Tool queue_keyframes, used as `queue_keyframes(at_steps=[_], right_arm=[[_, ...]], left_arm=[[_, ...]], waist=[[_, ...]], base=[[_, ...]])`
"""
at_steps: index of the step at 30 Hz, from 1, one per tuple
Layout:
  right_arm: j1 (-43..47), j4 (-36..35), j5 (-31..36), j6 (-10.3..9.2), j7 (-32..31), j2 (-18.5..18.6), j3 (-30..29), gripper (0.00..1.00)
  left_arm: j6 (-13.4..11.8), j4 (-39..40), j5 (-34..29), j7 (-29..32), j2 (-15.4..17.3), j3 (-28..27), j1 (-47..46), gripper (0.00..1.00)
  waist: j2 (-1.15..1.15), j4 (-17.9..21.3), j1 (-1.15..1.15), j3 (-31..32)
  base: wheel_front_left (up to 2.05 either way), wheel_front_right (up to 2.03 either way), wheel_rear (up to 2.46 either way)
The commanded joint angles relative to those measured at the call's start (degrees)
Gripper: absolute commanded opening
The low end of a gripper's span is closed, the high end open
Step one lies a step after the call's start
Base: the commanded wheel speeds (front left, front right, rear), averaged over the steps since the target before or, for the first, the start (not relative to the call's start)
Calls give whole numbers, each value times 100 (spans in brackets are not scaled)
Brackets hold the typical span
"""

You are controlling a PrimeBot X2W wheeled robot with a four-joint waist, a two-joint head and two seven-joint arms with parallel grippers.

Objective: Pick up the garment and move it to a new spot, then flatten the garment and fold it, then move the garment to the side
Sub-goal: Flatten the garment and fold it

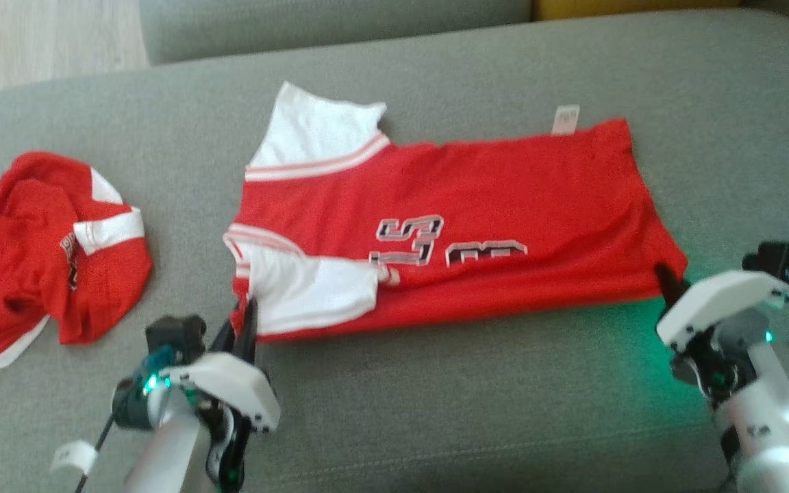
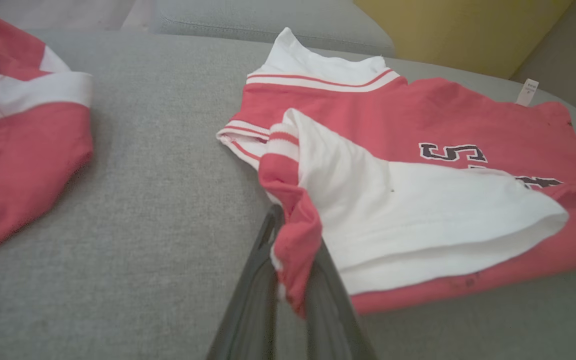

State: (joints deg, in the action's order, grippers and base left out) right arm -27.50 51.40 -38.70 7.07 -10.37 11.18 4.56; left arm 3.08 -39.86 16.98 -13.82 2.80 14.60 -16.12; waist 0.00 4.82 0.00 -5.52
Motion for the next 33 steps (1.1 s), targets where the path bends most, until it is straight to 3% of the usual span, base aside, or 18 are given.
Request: queue_keyframes(at_steps=[1,10,20,21,22,27,33], right_arm=[[9,-221,-59,42,-47,128,100,0],[877,-1027,-147,42,-608,275,3,0],[1427,-1871,158,42,-1103,117,-432,0],[1455,-1942,232,42,-1112,104,-494,38],[1485,-2000,306,42,-1127,82,-564,100],[1543,-2309,713,42,-1035,-65,-1043,100],[1526,-3110,1191,42,-368,-229,-1163,100]], left_arm=[[17,150,60,-1,175,-156,-17,0],[30,652,244,325,287,-131,656,0],[-91,1104,294,721,296,0,1031,0],[-104,1097,287,811,314,22,1051,38],[-115,1095,274,893,336,47,1065,100],[-223,1268,312,901,376,-17,1053,100],[-383,1747,464,243,356,-358,896,100]], waist=[[0,40,0,120],[0,147,0,436],[0,183,0,380],[0,182,0,372],[0,179,0,365],[0,151,0,352],[0,159,0,377]], base=[[0,0,0],[0,0,0],[0,0,0],[0,0,0],[0,0,0],[0,0,0],[0,0,0]])
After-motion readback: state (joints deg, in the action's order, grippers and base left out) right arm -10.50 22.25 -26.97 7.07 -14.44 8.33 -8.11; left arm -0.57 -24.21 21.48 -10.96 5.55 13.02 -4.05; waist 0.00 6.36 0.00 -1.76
